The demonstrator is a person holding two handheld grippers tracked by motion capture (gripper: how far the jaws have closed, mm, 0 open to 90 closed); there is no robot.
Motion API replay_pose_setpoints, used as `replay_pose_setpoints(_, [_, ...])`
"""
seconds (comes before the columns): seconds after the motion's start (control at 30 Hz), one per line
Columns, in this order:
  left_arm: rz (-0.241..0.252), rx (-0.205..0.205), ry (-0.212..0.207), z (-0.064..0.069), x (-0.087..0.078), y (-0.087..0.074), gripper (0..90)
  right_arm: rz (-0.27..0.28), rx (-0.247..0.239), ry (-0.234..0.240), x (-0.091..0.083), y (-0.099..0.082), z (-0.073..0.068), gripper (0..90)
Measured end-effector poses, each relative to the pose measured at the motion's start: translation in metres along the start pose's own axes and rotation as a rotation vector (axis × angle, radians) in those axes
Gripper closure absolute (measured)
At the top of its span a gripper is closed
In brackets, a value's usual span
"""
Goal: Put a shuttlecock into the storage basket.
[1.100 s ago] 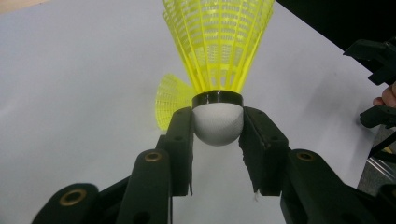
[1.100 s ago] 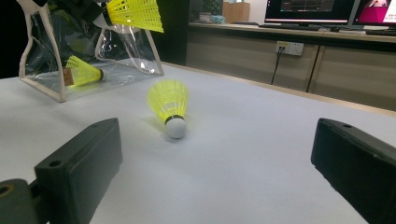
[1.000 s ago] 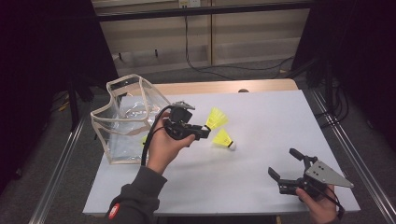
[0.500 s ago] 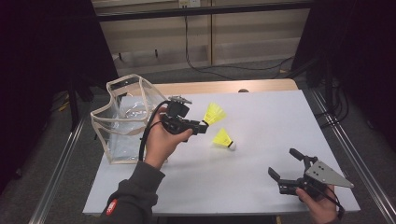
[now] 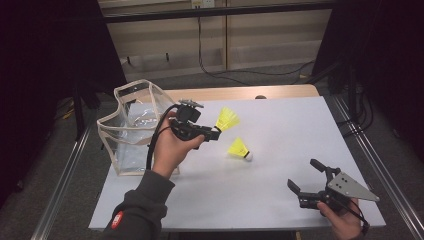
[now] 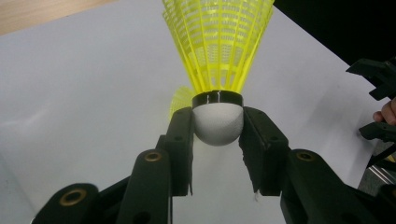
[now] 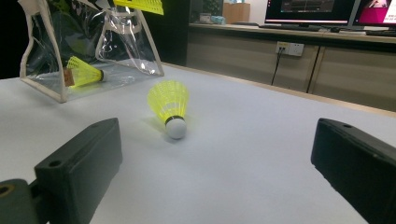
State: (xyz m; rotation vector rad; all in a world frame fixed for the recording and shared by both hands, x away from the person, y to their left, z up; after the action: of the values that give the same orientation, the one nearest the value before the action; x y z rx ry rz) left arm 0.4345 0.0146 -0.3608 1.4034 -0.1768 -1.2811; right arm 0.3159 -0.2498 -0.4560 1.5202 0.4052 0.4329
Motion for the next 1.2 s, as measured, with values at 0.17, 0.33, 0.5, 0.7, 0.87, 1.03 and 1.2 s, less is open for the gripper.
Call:
replay_pose_setpoints(0.17, [0.0, -0.005, 0.01, -0.001, -0.002, 0.003, 65.1, -0.001, 0.0, 0.001, 0.0, 0.0, 0.0, 1.9])
replay_pose_setpoints(0.33, [0.004, -0.008, 0.024, -0.003, -0.007, 0.009, 65.1, 0.0, -0.002, 0.0, 0.0, 0.0, 0.0, 1.9])
replay_pose_setpoints(0.5, [0.011, -0.011, 0.027, -0.005, -0.012, 0.013, 65.1, -0.001, -0.001, 0.001, -0.001, 0.0, 0.0, 1.9])
replay_pose_setpoints(0.7, [0.015, -0.009, 0.035, -0.008, -0.014, 0.016, 65.1, 0.0, -0.002, 0.002, -0.001, 0.001, 0.0, 1.9])
replay_pose_setpoints(0.87, [0.019, -0.017, 0.042, -0.01, -0.017, 0.018, 65.1, 0.002, -0.002, -0.002, -0.001, 0.001, 0.001, 1.9])
replay_pose_setpoints(1.03, [0.022, -0.017, 0.048, -0.012, -0.021, 0.022, 65.1, 0.002, -0.002, -0.001, -0.001, 0.001, 0.001, 1.9])
replay_pose_setpoints(1.2, [0.026, -0.023, 0.057, -0.014, -0.024, 0.025, 65.1, 0.003, -0.003, -0.003, -0.001, 0.001, 0.001, 1.8])
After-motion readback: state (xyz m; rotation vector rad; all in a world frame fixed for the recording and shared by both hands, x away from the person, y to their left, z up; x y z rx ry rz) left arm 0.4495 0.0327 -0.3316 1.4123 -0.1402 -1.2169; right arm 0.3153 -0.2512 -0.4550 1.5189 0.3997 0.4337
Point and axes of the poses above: each handheld gripper's, and its own axes: x roughly forward along the jaws, y roughly out of its top, z roughly to its right, the point moved 9 cm from there along x, roughly forward along the jaws, and after that the axes turned 9 degrees about z, right-handed, at the moved point
